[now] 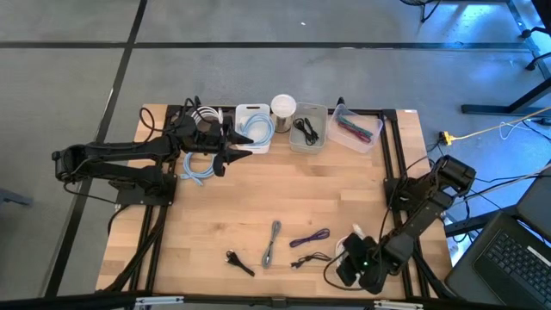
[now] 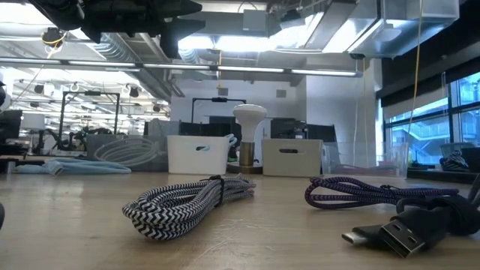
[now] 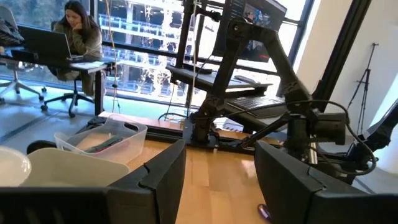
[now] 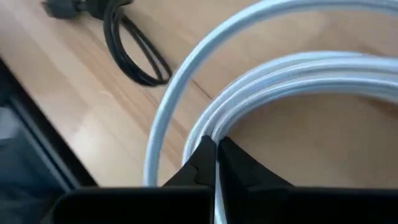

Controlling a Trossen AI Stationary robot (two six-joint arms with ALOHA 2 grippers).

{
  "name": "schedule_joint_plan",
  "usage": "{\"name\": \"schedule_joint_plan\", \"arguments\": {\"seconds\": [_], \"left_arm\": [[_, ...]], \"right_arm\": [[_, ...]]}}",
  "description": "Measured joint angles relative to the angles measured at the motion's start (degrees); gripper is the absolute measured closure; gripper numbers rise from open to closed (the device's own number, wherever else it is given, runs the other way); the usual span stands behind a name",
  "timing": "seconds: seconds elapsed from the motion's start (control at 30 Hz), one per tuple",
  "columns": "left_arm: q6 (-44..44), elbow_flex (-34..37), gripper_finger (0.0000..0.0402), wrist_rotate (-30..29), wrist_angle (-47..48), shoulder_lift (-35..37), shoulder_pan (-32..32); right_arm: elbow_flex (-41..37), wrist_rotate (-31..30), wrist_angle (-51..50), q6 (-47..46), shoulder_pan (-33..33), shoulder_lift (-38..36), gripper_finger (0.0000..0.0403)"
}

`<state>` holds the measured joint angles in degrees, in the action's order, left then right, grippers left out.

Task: Pick & Place USB Port
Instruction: Put the white HDMI cable into the black bin

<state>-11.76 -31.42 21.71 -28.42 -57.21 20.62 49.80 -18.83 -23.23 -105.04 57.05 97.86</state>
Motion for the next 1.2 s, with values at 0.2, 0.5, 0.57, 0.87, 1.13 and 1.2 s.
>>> {"name": "schedule_joint_plan", "arguments": {"seconds": [0.2, 0.5, 0.57, 0.87, 1.13, 1.2], "left_arm": [[-2.3, 0.0, 0.0219, 0.1, 0.0, 0.0, 0.0], [0.3, 0.0, 0.0219, -0.2, 0.0, 0.0, 0.1], [2.2, 0.0, 0.0219, -0.7, 0.0, 0.0, 0.1], [7.8, 0.0, 0.0219, -7.3, 0.3, -3.5, 0.1], [9.5, 0.0, 0.0219, -7.6, -3.3, -13.5, 1.4], [9.5, 0.0, 0.0219, -7.4, -4.5, -14.3, 2.2]], "right_arm": [[10.6, -6.2, -20.5, -0.9, 1.8, 0.0, 0.0402], [18.7, -21.1, -36.7, 6.3, 0.7, -0.2, 0.0402], [18.7, -25.5, -38.6, 8.6, -0.6, -0.2, 0.0403], [18.8, -36.9, -37.7, 25.1, -11.9, -3.0, 0.0403], [17.8, -22.8, -15.5, 65.0, -25.5, -8.9, 0.0403], [16.4, -17.3, -9.6, 73.5, -29.3, -10.6, 0.0403]]}}
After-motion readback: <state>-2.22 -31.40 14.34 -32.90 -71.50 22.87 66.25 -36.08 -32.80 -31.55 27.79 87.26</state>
